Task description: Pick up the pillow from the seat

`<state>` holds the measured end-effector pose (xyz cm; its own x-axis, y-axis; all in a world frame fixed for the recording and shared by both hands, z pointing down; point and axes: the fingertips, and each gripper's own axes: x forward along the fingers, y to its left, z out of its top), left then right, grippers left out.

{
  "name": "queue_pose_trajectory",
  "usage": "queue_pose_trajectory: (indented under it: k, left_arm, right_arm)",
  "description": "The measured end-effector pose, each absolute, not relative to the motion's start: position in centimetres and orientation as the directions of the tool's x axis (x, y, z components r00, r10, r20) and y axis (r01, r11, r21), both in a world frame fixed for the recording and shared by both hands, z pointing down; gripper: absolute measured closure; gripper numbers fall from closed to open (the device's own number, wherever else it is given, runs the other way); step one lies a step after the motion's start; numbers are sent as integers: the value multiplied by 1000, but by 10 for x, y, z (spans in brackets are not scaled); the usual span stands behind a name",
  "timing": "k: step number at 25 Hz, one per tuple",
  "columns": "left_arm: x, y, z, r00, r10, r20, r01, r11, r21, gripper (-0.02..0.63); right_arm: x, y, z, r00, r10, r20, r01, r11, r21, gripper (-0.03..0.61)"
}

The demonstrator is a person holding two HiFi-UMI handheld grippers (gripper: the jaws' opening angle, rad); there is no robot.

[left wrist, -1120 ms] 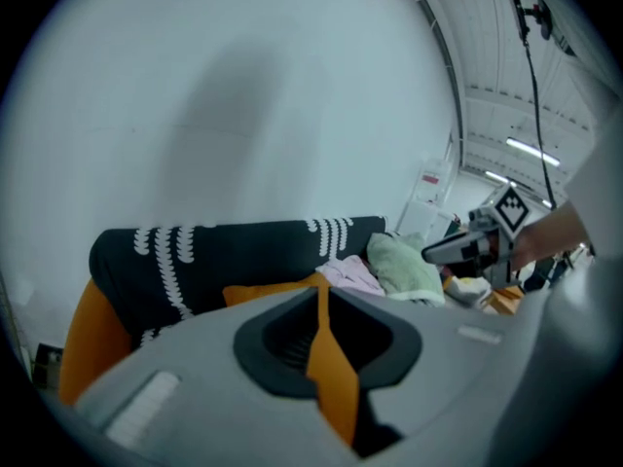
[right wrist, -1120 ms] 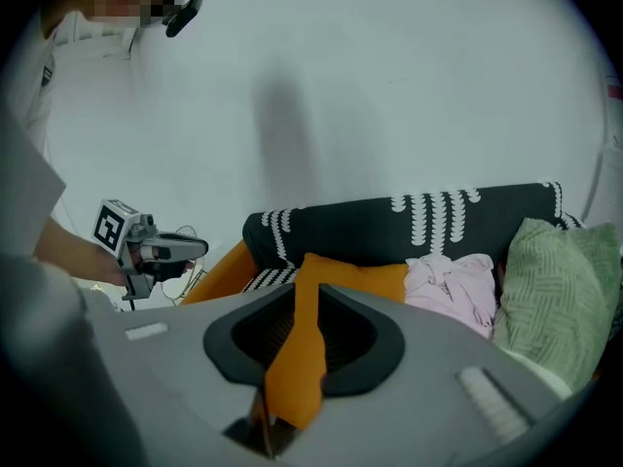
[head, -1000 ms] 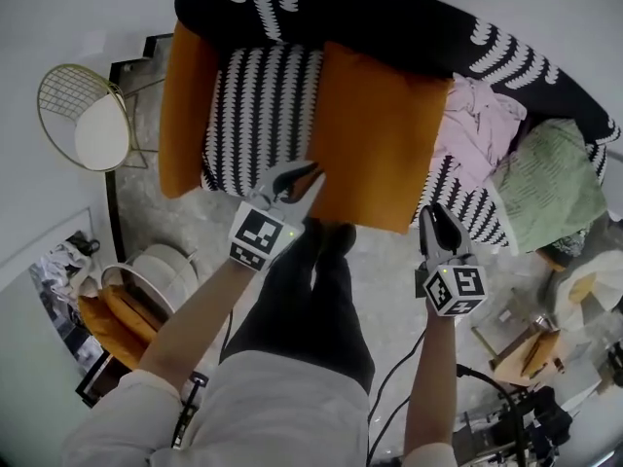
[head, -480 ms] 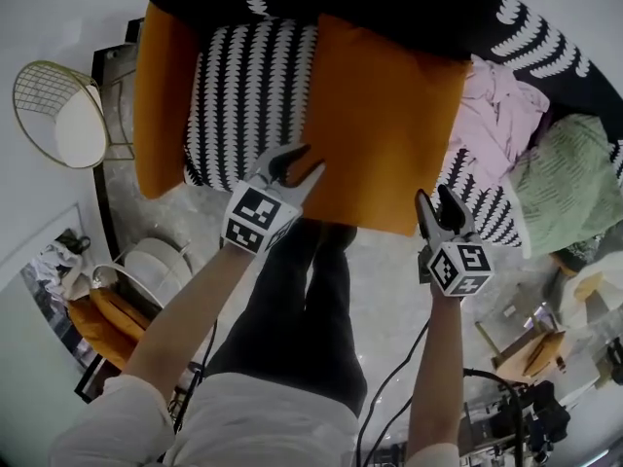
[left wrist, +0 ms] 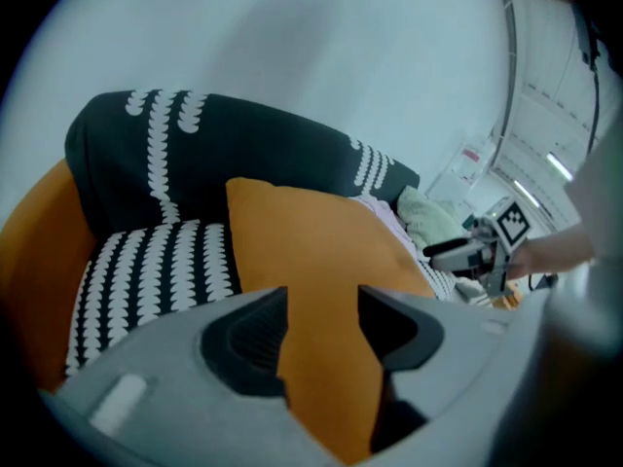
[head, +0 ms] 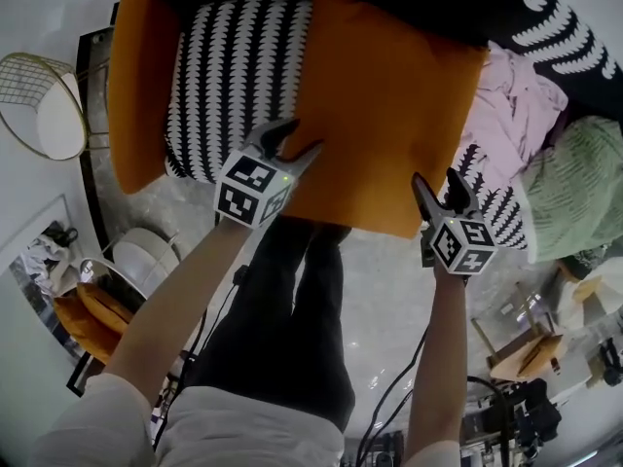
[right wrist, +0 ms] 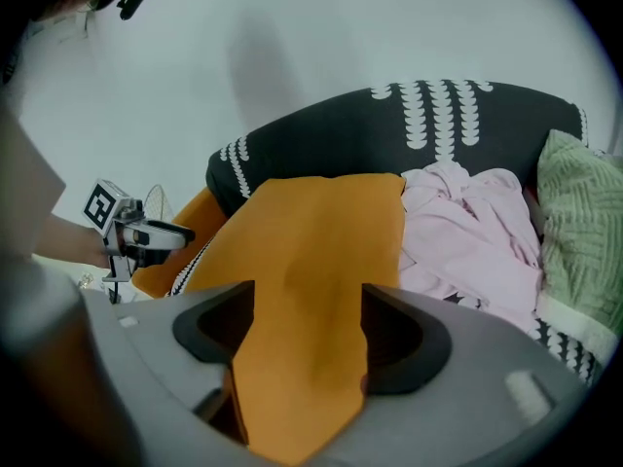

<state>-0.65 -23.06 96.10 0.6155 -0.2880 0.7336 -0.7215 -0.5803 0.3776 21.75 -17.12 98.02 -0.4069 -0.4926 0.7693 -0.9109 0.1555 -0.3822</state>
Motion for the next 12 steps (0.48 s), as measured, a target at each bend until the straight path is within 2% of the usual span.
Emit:
queue_pose_trajectory:
  k: [8, 10, 12]
  left_arm:
    - [-2, -225, 1018, 582, -210, 786, -760, -482, 435, 216]
    - [-2, -222, 1030, 570, -186, 800, -765, -474, 435, 181]
    - [-2, -220, 1038, 562, -173, 809, -770, -466, 436, 176]
  right_arm:
    - [239, -172, 1032, -390, -438, 810, -910, 52, -411, 93]
    - [240, -170, 1042, -402, -412, 818, -905, 45, -422, 88]
    - [240, -166, 1050, -408, -386, 828, -904, 45, -425, 80]
